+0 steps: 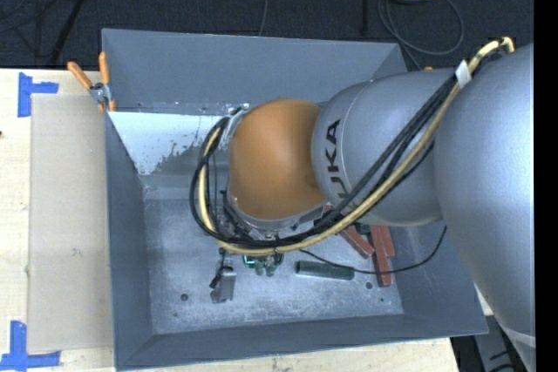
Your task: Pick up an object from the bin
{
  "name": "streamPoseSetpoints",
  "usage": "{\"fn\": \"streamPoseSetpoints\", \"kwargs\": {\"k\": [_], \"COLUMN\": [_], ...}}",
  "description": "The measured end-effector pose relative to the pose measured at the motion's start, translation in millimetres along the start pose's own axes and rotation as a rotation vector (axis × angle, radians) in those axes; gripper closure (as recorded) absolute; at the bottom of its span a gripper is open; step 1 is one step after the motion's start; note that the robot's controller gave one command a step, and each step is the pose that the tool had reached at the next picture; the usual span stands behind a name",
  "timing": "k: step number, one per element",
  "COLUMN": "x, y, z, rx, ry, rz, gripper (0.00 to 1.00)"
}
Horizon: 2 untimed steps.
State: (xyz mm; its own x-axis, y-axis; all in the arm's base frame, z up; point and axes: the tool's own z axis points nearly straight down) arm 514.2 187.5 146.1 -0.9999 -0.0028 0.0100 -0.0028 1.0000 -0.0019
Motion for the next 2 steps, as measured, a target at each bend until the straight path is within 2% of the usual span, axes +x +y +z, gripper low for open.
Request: {"fn": "streamPoseSetpoints", "kwargs": {"k": [1,2], "x": [-45.2,-44.2], "y": [-50,-137], "z": [81,22], "rx": [0.002,0.001], "ry": [-0.004,-0.014], "rz": [0.055,0.114], "gripper": [0.0,0.0]}}
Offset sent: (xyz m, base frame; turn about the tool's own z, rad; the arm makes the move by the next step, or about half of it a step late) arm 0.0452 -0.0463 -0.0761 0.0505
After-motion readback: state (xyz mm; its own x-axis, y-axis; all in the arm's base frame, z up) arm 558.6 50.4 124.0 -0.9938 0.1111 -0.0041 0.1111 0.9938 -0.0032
